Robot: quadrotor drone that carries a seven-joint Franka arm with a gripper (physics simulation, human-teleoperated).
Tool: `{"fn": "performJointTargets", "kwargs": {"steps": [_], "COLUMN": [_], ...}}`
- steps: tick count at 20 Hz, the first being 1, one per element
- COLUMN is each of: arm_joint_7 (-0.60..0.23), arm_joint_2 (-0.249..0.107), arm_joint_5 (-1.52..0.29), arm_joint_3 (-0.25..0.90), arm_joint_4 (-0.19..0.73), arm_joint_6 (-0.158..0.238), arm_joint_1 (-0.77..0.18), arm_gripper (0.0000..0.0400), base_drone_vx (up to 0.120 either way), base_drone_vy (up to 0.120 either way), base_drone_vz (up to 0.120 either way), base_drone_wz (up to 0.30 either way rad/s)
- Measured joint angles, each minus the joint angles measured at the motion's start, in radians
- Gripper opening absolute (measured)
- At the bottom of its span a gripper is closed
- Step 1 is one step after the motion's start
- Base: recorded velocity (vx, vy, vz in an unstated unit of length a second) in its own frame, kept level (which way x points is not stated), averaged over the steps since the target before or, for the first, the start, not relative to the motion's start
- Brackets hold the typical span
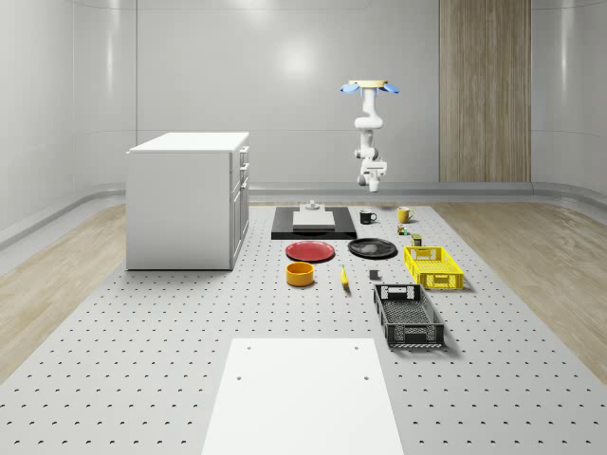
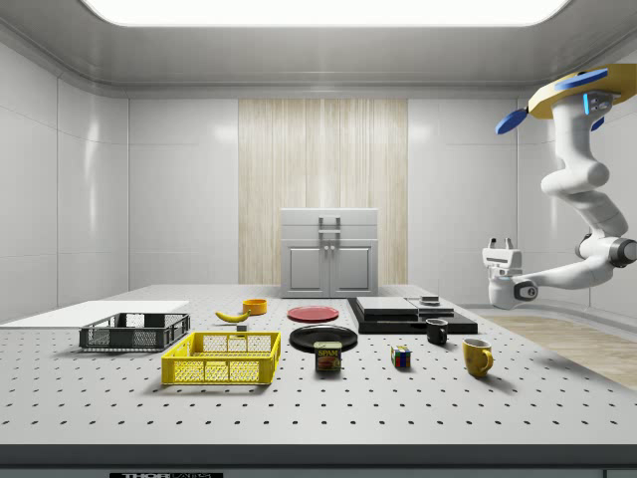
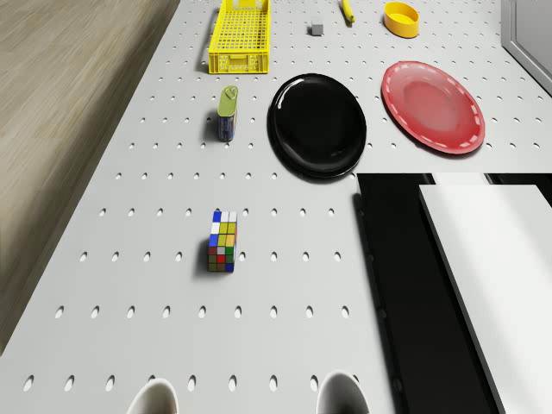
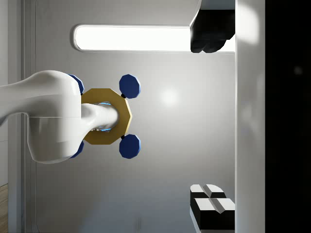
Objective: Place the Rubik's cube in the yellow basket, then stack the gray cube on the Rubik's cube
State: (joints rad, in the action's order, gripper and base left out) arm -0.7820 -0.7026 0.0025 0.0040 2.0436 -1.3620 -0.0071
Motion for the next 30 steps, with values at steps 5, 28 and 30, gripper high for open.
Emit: {"fn": "performJointTargets", "kwargs": {"steps": [5,28,30], "arm_joint_7": [0.0,-0.001,-0.002], "arm_joint_2": [-0.001,-0.013,-0.014], "arm_joint_5": [0.0,-0.016,-0.022], "arm_joint_3": [0.0,0.013,0.018], "arm_joint_4": [-0.001,0.01,0.011], "arm_joint_6": [-0.002,-0.018,-0.02], "arm_joint_1": [-0.001,-0.006,-0.007], "arm_gripper": [0.04,0.04,0.04], "base_drone_vx": [0.12,0.113,0.12], "base_drone_vy": [0.12,0.077,0.0], "base_drone_vz": [0.0,0.0,0.0], "base_drone_wz": [0.0,0.0,0.0]}}
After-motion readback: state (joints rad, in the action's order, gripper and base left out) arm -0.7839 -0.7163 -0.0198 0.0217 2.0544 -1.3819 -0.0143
